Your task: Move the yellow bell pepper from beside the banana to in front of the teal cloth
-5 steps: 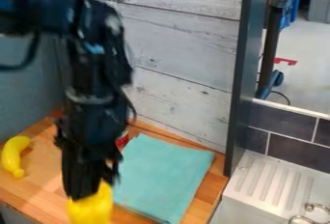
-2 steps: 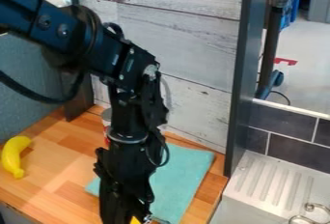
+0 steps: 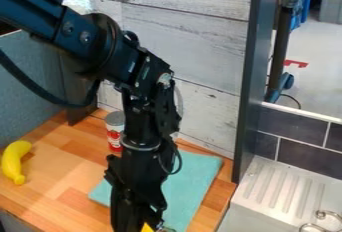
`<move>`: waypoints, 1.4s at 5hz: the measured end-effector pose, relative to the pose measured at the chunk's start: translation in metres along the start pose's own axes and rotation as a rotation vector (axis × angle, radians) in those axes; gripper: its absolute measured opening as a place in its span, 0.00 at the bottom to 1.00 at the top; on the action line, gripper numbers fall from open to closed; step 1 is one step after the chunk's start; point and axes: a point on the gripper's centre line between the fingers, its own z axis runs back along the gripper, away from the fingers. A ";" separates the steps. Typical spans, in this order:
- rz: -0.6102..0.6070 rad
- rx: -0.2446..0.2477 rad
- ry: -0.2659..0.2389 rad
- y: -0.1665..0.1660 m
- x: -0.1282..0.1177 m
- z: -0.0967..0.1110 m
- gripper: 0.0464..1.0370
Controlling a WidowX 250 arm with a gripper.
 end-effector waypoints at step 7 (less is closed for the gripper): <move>0.229 0.048 -0.030 0.045 -0.030 0.065 0.97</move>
